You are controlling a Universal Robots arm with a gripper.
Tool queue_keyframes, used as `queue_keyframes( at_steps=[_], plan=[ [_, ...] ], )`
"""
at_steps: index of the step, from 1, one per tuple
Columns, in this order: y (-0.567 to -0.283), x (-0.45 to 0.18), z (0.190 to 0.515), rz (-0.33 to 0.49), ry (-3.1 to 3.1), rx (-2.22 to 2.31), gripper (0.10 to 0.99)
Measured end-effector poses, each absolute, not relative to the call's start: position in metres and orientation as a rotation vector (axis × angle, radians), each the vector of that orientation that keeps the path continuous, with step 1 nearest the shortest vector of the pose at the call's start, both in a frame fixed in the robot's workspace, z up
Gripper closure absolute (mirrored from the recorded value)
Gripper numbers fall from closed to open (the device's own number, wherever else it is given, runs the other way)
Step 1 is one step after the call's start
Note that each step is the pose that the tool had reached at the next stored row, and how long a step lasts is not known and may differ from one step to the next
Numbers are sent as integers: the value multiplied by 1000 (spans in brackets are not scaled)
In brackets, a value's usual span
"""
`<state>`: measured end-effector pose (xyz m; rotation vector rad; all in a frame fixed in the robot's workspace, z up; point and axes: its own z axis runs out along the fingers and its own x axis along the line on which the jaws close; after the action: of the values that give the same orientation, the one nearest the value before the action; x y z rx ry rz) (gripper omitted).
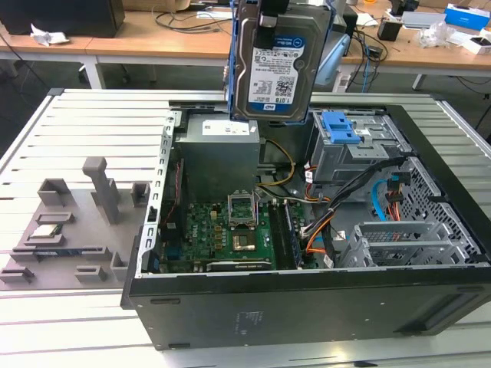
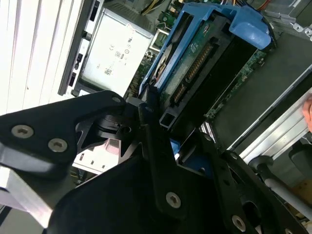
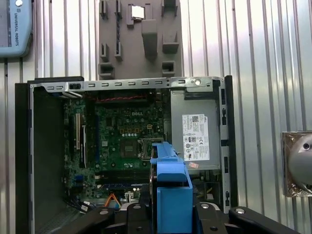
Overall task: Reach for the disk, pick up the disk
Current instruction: 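Pick up the disk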
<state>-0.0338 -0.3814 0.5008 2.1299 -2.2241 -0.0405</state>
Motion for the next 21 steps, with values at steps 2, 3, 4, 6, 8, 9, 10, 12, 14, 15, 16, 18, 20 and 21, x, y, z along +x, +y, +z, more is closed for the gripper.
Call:
queue_keyframes(
  at_steps=[2, 3, 4, 6, 8, 9, 10, 12, 14, 15, 16, 18, 20, 21],
  plan=[
    [-383, -34, 501, -40, -2224, 2130, 722],
    [-384, -34, 501, -40, -2224, 2130, 722],
    [-384, -34, 501, -40, -2224, 2130, 722],
    [-386, -33, 501, -40, -2224, 2130, 722],
    [-388, -33, 501, -40, -2224, 2130, 722],
    [-388, -33, 501, -40, -2224, 2130, 722],
    [-389, -33, 500, -40, -2224, 2130, 722],
    [-390, -33, 500, -41, -2224, 2130, 722],
    [-391, -33, 500, -40, -2224, 2130, 722],
    [-391, -33, 500, -40, -2224, 2130, 722],
    [-392, -33, 500, -40, -2224, 2130, 722],
    [-392, -33, 500, -40, -2224, 2130, 722],
    [-393, -33, 500, -40, -2224, 2129, 722],
    [-393, -33, 500, -39, -2224, 2129, 722]
  ],
)
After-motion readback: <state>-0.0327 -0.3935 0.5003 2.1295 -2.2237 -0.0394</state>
